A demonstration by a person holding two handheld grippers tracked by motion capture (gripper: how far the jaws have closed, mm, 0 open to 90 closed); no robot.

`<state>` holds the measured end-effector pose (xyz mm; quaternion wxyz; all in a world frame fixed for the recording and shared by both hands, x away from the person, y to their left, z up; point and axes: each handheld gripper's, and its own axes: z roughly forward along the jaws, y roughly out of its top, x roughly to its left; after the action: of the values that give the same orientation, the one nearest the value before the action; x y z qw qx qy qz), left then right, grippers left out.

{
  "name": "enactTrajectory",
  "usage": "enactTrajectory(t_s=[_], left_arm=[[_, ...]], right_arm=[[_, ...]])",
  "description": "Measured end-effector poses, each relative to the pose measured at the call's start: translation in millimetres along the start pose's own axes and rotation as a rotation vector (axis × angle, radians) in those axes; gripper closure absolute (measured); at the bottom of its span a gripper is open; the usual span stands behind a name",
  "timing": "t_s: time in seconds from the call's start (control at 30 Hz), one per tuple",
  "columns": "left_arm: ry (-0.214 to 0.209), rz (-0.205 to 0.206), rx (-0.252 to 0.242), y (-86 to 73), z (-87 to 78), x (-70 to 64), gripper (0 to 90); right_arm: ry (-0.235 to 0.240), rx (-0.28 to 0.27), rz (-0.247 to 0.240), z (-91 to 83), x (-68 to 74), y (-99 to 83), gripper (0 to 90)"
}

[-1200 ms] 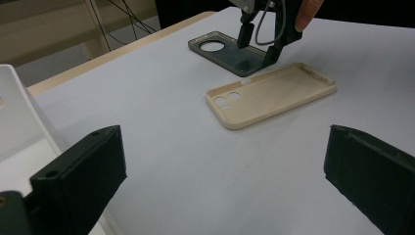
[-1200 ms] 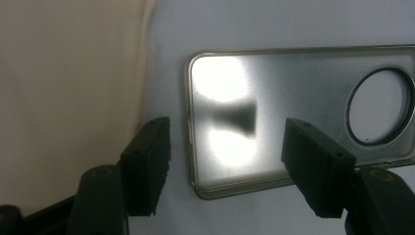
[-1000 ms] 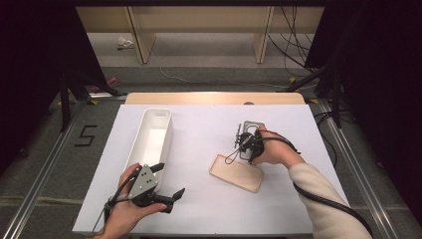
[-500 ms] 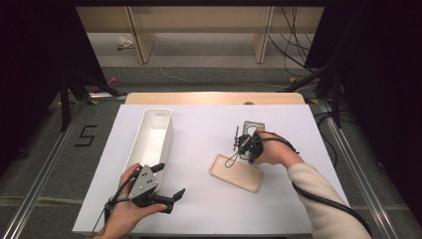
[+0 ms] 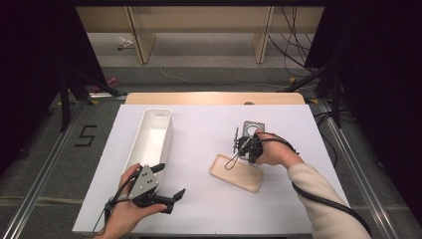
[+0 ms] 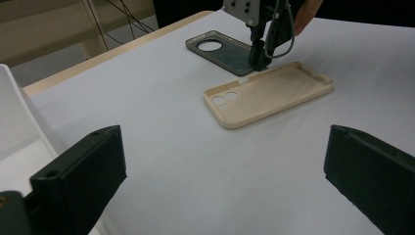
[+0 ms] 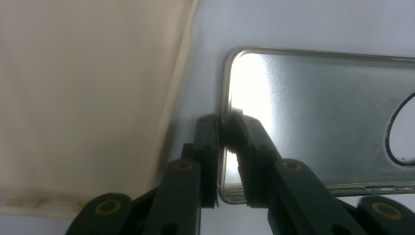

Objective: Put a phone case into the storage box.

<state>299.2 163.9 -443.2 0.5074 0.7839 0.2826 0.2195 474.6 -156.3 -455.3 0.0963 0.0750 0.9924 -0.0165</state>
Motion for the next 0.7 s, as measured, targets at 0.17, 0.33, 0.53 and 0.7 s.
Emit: enactTrajectory(t_s=[0.17,0.33,0.53,0.7], left_arm=[[-0.001,-0.002,0.000,0.0,0.0,-0.3,1.5],[-0.002,-0.001,0.000,-0.1,0.1,-0.1,1.5],[-0.001,0.000,0.001,0.0,0.1,-0.4,1.5],[-0.001,-0.001,0.000,-0.2,0.1,-0.1,1.5]], right_arm=[[0.007,0.005,-0.002,-0.1,0.1,0.3,82.5],[0.009,0.009,0.000,-0.4,-0.2,0.1,84.3],[0.010,-0.003,0.014,0.0,0.2,-0.8,86.8],[0.019,0.007,0.021,-0.9,-0.4,-0.8,87.8]])
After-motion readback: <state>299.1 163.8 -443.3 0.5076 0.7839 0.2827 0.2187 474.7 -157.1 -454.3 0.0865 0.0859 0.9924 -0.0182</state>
